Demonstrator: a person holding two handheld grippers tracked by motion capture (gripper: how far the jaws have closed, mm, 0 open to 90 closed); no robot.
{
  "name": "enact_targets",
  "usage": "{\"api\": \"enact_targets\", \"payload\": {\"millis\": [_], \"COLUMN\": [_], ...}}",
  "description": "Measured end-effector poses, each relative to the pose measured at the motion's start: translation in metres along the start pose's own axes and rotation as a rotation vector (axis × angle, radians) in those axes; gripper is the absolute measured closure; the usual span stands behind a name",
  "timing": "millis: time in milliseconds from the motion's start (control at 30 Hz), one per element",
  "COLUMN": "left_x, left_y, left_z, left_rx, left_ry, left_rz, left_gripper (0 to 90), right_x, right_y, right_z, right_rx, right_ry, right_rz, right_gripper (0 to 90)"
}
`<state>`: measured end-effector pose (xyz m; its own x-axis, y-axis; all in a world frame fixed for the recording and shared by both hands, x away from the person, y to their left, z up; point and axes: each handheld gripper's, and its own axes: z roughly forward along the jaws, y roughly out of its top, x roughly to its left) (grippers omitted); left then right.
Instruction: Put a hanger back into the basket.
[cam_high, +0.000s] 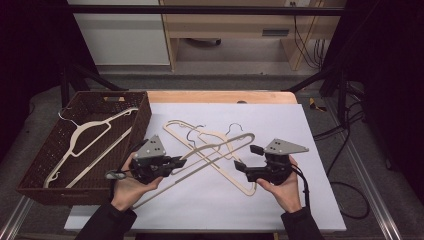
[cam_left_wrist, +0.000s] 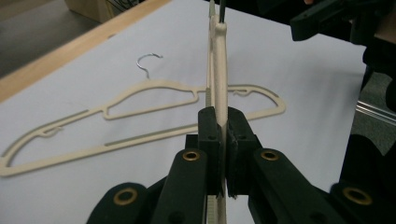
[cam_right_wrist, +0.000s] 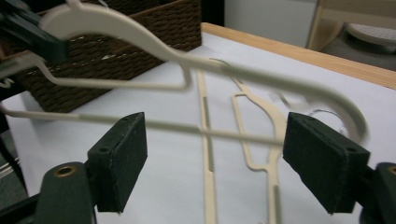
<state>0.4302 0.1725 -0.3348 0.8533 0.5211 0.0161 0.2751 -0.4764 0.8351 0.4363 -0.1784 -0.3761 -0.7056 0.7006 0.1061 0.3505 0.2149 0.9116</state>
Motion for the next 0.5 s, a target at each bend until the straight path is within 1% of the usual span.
{"api": "enact_targets", "payload": {"millis": [33, 67, 100, 133, 167, 233, 267, 300, 333, 367, 400, 433, 467, 500], "left_x": [0.003, 0.003, 0.006, 0.006, 0.01, 0.016, 0.02, 0.02, 0.027, 0.027, 0.031, 0.039, 0.043, 0.043], "left_y": [0.006, 0.006, 0.012, 0.012, 0.018, 0.024, 0.025, 0.025, 0.028, 0.028, 0.029, 0.03, 0.03, 0.03], "left_z": [-0.01, -0.01, -0.022, -0.022, -0.033, -0.044, -0.05, -0.05, -0.061, -0.061, -0.066, -0.078, -0.084, -0.084], "left_rx": [-0.016, -0.016, -0.038, -0.038, -0.059, -0.075, -0.082, -0.082, -0.097, -0.097, -0.107, -0.124, -0.131, -0.131], "left_ry": [0.016, 0.016, 0.025, 0.025, 0.042, 0.061, 0.068, 0.068, 0.084, 0.084, 0.094, 0.118, 0.128, 0.128], "left_rz": [0.006, 0.006, 0.007, 0.007, 0.004, 0.005, 0.0, 0.0, -0.008, -0.008, -0.015, -0.022, -0.026, -0.026], "left_gripper": [86.4, 86.4, 86.4, 86.4, 86.4, 86.4, 86.4, 86.4, 86.4, 86.4, 86.4, 86.4, 86.4, 86.4], "right_x": [-0.003, -0.003, -0.009, -0.012, -0.014, -0.018, -0.02, -0.021, -0.023, -0.023, -0.024, -0.026, -0.027, -0.027], "right_y": [-0.002, -0.002, -0.006, -0.008, -0.009, -0.012, -0.013, -0.014, -0.015, -0.015, -0.016, -0.018, -0.019, -0.019], "right_z": [-0.004, -0.004, -0.01, -0.012, -0.015, -0.019, -0.021, -0.023, -0.025, -0.025, -0.027, -0.03, -0.032, -0.032], "right_rx": [-0.005, -0.005, -0.022, -0.023, -0.025, -0.034, -0.037, -0.04, -0.041, -0.041, -0.044, -0.045, -0.046, -0.046], "right_ry": [-0.008, -0.008, -0.029, -0.038, -0.055, -0.079, -0.086, -0.092, -0.097, -0.097, -0.101, -0.109, -0.112, -0.112], "right_rz": [0.005, 0.005, 0.029, 0.033, 0.038, 0.043, 0.047, 0.05, 0.048, 0.048, 0.051, 0.054, 0.051, 0.051], "right_gripper": [20.8, 20.8, 19.1, 17.9, 16.4, 14.7, 13.9, 13.4, 13.0, 13.0, 12.6, 11.8, 11.6, 11.6]}}
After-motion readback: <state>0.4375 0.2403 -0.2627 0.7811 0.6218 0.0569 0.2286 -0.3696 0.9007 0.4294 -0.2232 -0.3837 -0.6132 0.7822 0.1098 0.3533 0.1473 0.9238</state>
